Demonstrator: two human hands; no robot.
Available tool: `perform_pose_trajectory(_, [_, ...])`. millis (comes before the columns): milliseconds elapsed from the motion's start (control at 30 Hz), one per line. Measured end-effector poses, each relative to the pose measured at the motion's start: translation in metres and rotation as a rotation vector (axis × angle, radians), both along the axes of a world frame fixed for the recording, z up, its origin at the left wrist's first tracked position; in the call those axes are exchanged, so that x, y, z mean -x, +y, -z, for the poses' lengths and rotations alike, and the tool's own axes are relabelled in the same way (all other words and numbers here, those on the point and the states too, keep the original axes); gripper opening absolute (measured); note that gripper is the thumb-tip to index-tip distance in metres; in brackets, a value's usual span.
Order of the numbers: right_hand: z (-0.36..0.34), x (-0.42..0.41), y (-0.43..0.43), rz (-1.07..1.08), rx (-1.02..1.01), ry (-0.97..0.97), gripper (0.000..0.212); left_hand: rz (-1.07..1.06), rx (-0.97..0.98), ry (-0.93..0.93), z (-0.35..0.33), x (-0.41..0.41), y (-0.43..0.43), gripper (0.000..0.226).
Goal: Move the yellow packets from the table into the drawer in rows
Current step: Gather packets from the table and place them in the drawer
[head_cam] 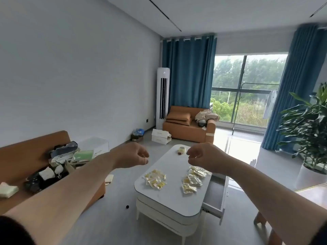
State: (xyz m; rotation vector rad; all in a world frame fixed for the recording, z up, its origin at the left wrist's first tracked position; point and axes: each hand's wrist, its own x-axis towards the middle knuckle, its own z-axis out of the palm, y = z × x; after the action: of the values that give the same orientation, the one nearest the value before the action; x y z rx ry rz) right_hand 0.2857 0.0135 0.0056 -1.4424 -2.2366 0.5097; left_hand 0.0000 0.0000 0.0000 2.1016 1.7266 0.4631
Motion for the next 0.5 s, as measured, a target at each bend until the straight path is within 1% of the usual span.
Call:
perform_pose_trajectory(133, [0.015, 0.041, 0.054, 0.021, 0.031, 0.004, 0.026, 0.011, 0.019, -0.008, 0.011, 0.037, 0.057, 0.034])
perform_pose_trajectory(300, [0.021, 0.082, 0.118, 0.079, 0.040, 0.077, 0.026, -0.011, 0.020, -0.024, 0.013, 0.083, 0.136, 0.033])
perform_pose_trajectory(500, [0.033, 0.106, 0.181, 0.124, 0.060, 0.077, 0.026, 0.036, 0.065, -0.042, 0.022, 0.098, 0.211, 0.032])
